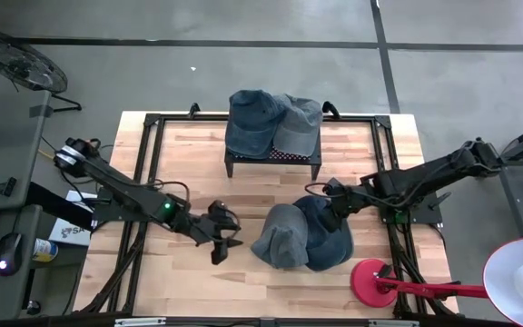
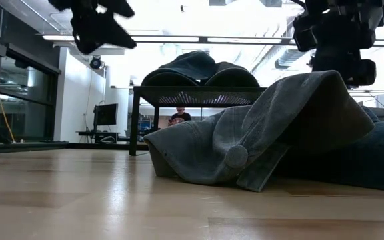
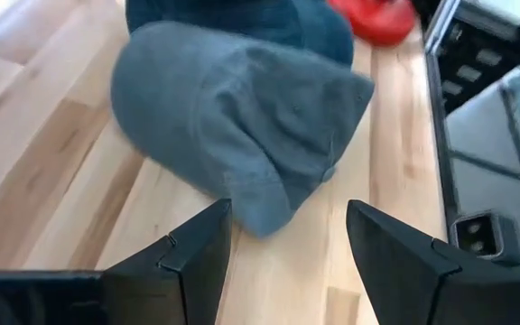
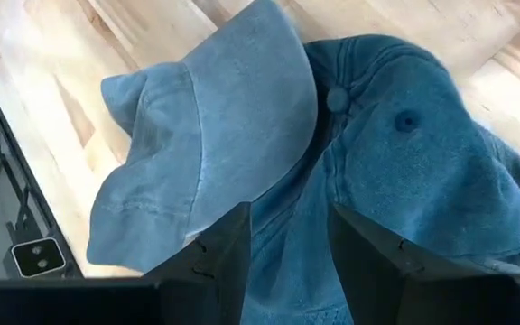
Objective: Pick & Place hat
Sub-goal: Stack the left gray cap on the gray cap on the shelf
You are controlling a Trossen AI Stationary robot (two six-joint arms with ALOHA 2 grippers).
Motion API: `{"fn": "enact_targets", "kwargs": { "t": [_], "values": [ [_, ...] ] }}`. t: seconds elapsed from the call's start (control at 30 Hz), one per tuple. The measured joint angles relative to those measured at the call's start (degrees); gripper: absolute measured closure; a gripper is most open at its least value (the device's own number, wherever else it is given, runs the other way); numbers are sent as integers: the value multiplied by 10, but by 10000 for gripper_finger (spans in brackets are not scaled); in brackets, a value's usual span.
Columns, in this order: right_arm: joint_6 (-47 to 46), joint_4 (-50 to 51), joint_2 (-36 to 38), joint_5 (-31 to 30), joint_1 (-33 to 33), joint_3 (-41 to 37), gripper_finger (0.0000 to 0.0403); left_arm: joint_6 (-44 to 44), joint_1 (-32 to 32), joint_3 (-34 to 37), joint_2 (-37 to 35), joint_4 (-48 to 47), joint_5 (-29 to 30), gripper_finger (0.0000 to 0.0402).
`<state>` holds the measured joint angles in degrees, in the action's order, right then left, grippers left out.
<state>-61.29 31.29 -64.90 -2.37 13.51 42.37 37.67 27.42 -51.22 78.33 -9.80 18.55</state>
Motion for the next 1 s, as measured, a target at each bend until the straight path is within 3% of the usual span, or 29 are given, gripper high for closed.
{"fn": "enact_targets", "kwargs": {
  "t": [0.27, 0.6, 1.0],
  "values": [
    [-2, -11, 1, 1, 27, 0, 263, -24, 0, 0, 56, 44, -16, 186],
    [14, -37, 1, -6, 62, 1, 263, 147, -33, -1, 99, 141, 20, 186],
    [52, -38, 1, -6, 77, 1, 263, 292, -53, -23, 175, 137, -7, 186]
  ]
}}
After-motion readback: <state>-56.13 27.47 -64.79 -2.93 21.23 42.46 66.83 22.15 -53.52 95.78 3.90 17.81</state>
